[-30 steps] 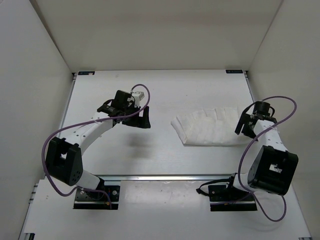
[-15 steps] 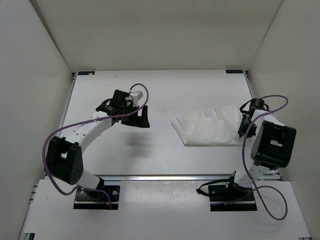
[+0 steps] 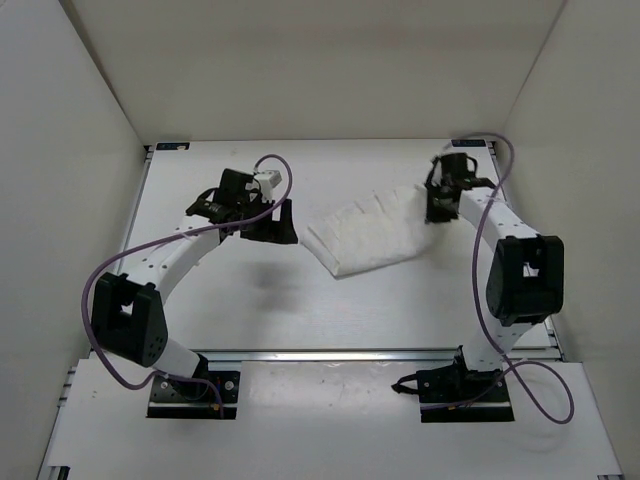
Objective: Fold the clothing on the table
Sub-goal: Move the skirt to the center of the board
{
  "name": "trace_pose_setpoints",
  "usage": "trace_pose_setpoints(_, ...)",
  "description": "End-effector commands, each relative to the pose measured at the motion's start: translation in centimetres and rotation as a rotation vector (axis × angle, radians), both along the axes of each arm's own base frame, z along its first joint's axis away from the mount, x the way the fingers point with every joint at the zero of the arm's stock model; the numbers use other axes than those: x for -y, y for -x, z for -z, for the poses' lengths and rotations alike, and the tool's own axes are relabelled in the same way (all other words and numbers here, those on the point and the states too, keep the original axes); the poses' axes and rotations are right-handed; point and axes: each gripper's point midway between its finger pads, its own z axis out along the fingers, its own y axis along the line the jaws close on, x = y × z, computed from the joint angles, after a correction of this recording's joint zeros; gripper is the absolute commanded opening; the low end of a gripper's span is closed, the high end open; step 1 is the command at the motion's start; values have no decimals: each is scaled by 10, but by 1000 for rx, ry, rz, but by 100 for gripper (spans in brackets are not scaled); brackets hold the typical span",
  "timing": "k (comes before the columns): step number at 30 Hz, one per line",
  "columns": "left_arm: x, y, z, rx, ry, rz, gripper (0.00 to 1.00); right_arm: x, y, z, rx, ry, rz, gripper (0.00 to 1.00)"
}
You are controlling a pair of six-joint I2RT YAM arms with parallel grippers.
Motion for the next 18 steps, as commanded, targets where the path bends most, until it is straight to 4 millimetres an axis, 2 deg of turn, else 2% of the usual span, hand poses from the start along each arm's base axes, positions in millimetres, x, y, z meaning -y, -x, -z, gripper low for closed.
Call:
trace_pose_setpoints(1,-13,-24,-47,117,41,-54,99,-109,-48,-119,312,-198,-239,0)
trace_pose_setpoints(2,-23,-32,-61,150,37,-90,98,-139,-43,-138,335,-262,-305,0)
trace_pose_setpoints(3,-28,-34,-67,166,28,-111,99,-155,-48,-174,409,-315,-338,0)
trace_pose_setpoints(4,-39,-41,-79,199,14,-148,99,-179,-40,-198,448,-383,-413,0)
trace_pose_setpoints(5,-52,-48,-92,229,-4,-200,99,-202,-33,-234,515,-463,-479,0)
trace_pose_setpoints(6,-60,-48,-102,249,-11,-230,99,-211,-29,-272,601,-523,-500,0)
trace_pose_setpoints(7,-70,-53,-117,281,-15,-271,98,-219,-15,-296,642,-585,-548,0)
trace_pose_setpoints(8,-82,-56,-135,325,-18,-323,99,-232,-5,-316,690,-668,-605,0)
trace_pose_setpoints(9,-89,-58,-142,345,-21,-346,99,-232,1,-330,741,-712,-632,0)
trace_pose_setpoints(11,-100,-59,-177,431,-23,-396,99,-233,16,-319,700,-786,-698,0)
trace_pose_setpoints(14,-100,-58,-206,496,-22,-423,99,-219,8,-252,592,-754,-666,0)
trace_pose_setpoints(15,-96,-57,-209,503,-14,-410,98,-210,0,-218,547,-711,-638,0)
trace_pose_setpoints(16,-88,-55,-213,512,8,-398,98,-203,-5,-177,465,-681,-604,5)
trace_pose_setpoints(17,-84,-57,-212,514,17,-387,98,-190,-17,-146,418,-643,-538,33)
trace_pose_setpoints(18,-80,-55,-208,511,21,-372,99,-169,-24,-131,378,-633,-476,40)
